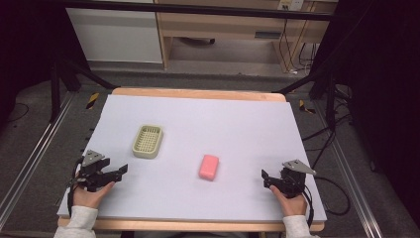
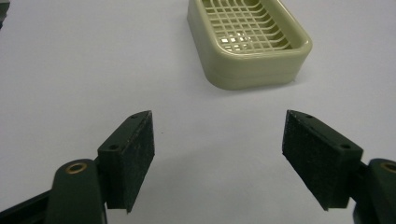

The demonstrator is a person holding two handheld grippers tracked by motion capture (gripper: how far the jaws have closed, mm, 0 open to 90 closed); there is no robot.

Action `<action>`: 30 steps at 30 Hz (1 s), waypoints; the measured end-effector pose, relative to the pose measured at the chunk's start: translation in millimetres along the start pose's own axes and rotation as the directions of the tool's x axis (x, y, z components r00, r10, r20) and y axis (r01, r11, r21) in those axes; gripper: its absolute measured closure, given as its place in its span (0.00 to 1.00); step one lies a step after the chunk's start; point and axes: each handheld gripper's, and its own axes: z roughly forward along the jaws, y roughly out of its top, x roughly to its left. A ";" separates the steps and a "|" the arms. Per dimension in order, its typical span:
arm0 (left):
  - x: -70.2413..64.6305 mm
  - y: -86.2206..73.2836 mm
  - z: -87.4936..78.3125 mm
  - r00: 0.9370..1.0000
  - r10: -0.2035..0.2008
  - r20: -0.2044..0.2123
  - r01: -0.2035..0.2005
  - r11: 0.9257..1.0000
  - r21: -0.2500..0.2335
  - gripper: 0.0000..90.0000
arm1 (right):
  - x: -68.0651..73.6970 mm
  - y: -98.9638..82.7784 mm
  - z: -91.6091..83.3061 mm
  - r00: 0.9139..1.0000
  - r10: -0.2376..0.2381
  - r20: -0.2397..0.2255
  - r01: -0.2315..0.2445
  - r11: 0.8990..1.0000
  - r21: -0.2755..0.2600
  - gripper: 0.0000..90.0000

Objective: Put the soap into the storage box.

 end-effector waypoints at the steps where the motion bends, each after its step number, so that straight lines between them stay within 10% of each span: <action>1: -1.4 0.5 -1.0 1.000 0.004 -0.005 -0.004 1.000 -0.005 0.30 | -0.4 -0.2 -0.3 1.000 -0.003 0.004 0.003 1.000 0.000 0.07; 30: -41.4 16.5 -5.7 0.998 0.028 0.060 -0.024 0.998 -0.067 0.33 | -0.4 -1.7 1.4 1.000 -0.001 0.019 0.000 1.000 0.027 0.07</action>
